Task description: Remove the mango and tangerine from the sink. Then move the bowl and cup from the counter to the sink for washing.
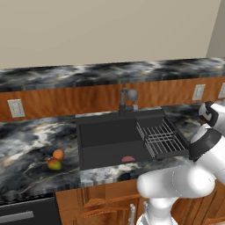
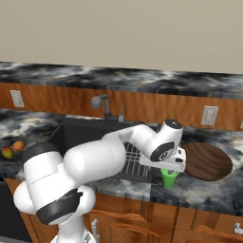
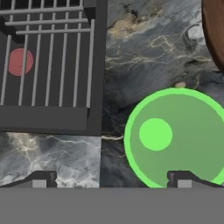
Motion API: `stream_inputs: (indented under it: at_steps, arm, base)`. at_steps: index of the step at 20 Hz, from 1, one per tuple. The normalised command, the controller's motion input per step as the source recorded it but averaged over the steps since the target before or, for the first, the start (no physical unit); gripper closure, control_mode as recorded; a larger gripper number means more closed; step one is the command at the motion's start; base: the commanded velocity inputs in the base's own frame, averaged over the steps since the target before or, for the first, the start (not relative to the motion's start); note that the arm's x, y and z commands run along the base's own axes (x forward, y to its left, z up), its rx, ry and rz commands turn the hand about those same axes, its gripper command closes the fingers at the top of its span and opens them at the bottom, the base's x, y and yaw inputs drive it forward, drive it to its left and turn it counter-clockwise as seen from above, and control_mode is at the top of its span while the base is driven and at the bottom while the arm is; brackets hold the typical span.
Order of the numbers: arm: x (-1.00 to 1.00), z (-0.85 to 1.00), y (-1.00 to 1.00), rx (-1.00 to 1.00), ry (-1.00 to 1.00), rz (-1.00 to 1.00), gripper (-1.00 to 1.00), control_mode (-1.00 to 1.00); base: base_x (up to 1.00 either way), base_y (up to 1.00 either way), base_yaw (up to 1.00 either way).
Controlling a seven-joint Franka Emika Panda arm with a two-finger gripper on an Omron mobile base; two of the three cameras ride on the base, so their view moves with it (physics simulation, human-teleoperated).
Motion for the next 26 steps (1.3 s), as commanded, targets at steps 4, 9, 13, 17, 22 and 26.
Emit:
stream_inputs:
  at_steps: [4, 9, 13, 17, 22, 26]
  arm:
    - [0.13, -0.08, -0.01, -0.01, -0.01, 0.0, -1.0, -1.0]
    - [0.15, -0.05, -0.04, -0.01, 0.0, 0.0, -1.0, -1.0]
    - [0.11, -0.06, -0.08, 0.0, 0.0, 0.0, -1.0, -1.0]
    - [0.09, -0.07, -0.11, 0.0, 0.0, 0.0, -1.0, -1.0]
    - [0.07, -0.11, -0.1, 0.0, 0.0, 0.0, -1.0, -1.0]
    - [0.1, -0.11, -0.06, 0.0, 0.0, 0.0, -1.0, -1.0]
  base:
    - [0.0, 0.0, 0.0]
    - [0.0, 0.0, 0.0]
    - [0.0, 0.0, 0.0]
    - [0.0, 0.0, 0.0]
    - [0.0, 0.0, 0.0]
    - [0.0, 0.0, 0.0]
